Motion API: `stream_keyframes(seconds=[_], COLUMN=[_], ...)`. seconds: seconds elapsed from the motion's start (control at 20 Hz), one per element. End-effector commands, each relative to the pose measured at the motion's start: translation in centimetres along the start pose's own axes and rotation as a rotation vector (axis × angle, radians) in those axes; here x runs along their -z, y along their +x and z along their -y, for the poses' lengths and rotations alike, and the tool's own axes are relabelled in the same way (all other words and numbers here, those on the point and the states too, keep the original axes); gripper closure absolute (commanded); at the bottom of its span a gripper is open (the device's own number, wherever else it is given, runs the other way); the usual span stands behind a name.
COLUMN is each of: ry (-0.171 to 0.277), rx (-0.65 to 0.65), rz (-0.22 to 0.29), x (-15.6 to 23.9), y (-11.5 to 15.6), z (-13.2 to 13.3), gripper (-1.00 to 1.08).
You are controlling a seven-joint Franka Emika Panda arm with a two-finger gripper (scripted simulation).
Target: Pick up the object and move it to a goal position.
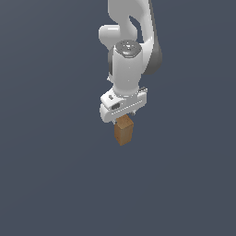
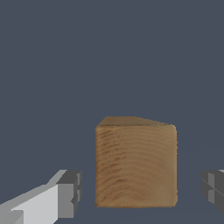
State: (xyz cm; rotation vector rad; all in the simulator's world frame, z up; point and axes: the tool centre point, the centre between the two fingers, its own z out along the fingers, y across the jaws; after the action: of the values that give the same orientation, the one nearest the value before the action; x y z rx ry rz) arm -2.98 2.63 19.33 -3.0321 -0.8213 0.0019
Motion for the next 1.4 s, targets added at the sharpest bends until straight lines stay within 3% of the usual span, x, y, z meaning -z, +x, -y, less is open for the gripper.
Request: stream_keyframes(seconds=[0.0, 0.8, 0.85, 1.35], ry=[0.0, 0.0, 0.0, -0.001], rx=[0.0, 0.005, 0.005, 0.004], rz=[0.0, -0.001, -0.001, -0.001], x=[-0.1, -5.1, -5.1, -4.9], y=[0.0, 0.0, 0.0, 0.0], z=[0.0, 0.0, 0.0, -0.1], gripper=[-0.92, -0.92, 1.08, 1.08])
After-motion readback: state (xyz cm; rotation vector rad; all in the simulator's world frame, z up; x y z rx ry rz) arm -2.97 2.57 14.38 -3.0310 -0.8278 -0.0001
